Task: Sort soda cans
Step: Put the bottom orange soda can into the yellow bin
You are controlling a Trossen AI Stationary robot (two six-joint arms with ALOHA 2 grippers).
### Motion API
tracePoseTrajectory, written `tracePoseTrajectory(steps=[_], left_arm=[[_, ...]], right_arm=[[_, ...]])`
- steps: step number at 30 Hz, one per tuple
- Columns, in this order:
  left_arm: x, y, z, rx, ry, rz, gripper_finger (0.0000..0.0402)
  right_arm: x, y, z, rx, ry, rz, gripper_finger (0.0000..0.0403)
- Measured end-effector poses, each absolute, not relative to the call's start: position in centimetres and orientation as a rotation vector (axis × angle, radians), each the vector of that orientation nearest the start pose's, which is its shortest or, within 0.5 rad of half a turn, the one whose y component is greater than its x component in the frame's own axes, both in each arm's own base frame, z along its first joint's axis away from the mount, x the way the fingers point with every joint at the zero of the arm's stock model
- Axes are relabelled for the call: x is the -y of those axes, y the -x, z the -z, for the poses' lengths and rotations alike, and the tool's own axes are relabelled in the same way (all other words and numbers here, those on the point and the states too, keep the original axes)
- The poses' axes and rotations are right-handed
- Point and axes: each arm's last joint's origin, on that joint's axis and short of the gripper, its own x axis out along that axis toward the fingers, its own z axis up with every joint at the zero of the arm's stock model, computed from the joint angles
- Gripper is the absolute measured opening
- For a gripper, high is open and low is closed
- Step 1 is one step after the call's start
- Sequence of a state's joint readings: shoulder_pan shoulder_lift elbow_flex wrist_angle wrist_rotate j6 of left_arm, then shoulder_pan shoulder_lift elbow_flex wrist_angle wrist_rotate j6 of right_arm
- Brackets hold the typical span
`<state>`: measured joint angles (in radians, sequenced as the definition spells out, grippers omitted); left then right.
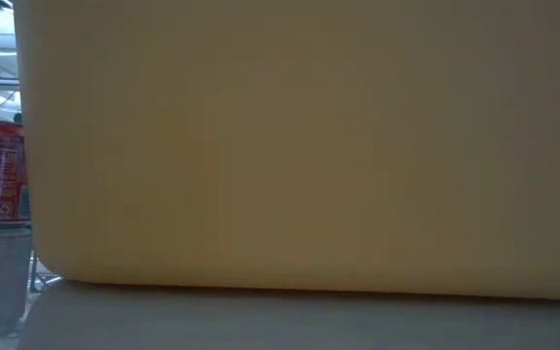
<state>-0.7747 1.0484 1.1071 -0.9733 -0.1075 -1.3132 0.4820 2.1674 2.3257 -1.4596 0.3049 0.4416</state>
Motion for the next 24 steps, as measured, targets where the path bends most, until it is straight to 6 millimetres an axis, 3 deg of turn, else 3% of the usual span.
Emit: tracePoseTrajectory(steps=[11,24], left_arm=[[17.6,-11.5,-28.9,-1.35,0.664,-0.253,0.0366],[19.5,-11.1,-26.4,-1.436,0.505,-0.327,0.0366]], right_arm=[[-18.5,-38.4,-32.8,-1.186,0.124,0.132,0.0371],[-18.8,-38.6,-32.6,-1.198,0.083,0.097,0.0372]])
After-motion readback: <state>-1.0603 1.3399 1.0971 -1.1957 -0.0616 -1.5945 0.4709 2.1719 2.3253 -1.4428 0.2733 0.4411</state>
